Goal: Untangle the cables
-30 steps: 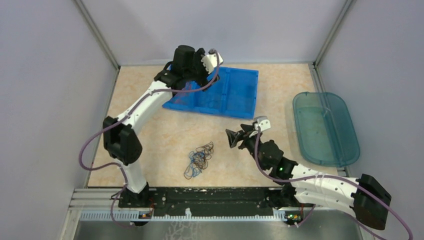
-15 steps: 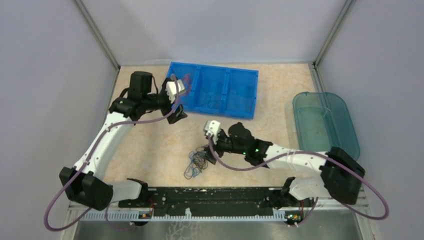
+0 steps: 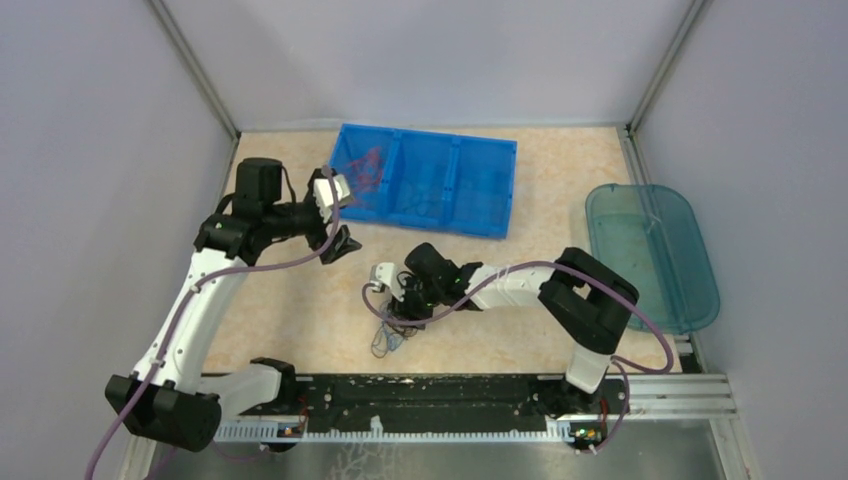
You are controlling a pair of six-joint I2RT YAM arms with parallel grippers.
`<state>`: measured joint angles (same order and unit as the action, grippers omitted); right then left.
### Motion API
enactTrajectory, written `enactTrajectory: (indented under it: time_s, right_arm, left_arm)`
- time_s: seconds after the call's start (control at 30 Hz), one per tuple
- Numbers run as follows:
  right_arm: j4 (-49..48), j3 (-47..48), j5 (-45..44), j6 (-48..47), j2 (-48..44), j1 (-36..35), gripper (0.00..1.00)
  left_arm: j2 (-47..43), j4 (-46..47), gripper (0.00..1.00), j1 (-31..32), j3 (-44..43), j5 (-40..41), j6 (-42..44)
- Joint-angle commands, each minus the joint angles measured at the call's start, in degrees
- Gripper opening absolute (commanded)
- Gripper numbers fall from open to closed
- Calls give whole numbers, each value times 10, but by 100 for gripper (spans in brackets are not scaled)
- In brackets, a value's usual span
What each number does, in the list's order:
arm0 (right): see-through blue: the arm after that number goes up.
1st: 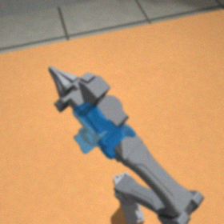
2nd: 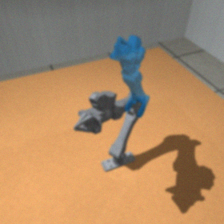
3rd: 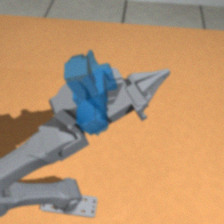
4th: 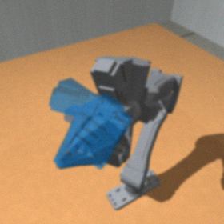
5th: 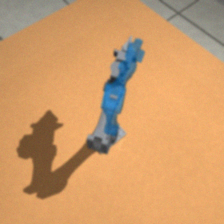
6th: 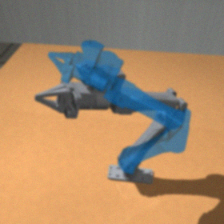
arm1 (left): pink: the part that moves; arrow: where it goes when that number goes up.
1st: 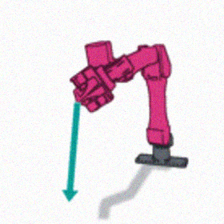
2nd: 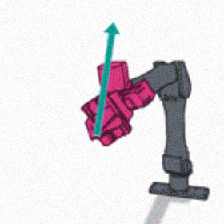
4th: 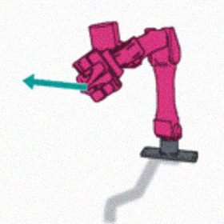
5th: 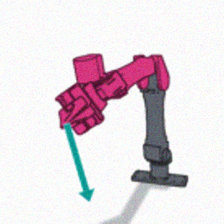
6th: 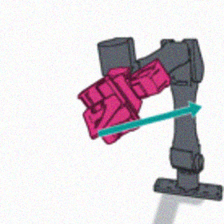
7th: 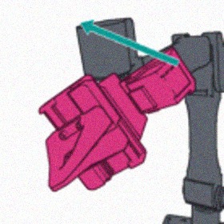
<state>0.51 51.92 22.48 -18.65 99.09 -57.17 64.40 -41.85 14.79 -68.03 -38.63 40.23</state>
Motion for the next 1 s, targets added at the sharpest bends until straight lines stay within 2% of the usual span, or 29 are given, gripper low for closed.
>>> enactTrajectory:
  time_s: [0.0, 0.07, 0.23, 0.33, 0.43, 0.63, 0.83, 0.97]
  right_arm:
    - [-101, 4, -22, 104, -20, 32, 33]
    - [-167, -23, -47, 175, -36, 47, 19]
    - [-282, -85, -143, 317, -82, 50, 15]
    - [-348, -128, -167, 389, -102, 48, 14]
    - [-365, -150, -190, 442, -111, 42, 14]
    - [-346, -155, -219, 472, -107, 28, 15]
    - [-346, -162, -247, 492, -92, 24, 15]
    - [-343, -154, -264, 494, -73, 19, 17]
  left_arm:
    - [-8, -16, 100, -14, 7, -22, 18]
    - [-8, -21, 100, -15, 9, -18, 21]
    - [-16, -21, 98, -14, 48, -23, 44]
    - [-16, -12, 97, -11, 75, -36, 49]
    - [-6, -11, 95, 15, 99, -33, 47]
    - [8, 51, 91, 109, 170, 40, 15]
    - [61, 69, 82, 120, 195, 45, -16]
    - [60, 107, 70, 125, 212, 46, -24]
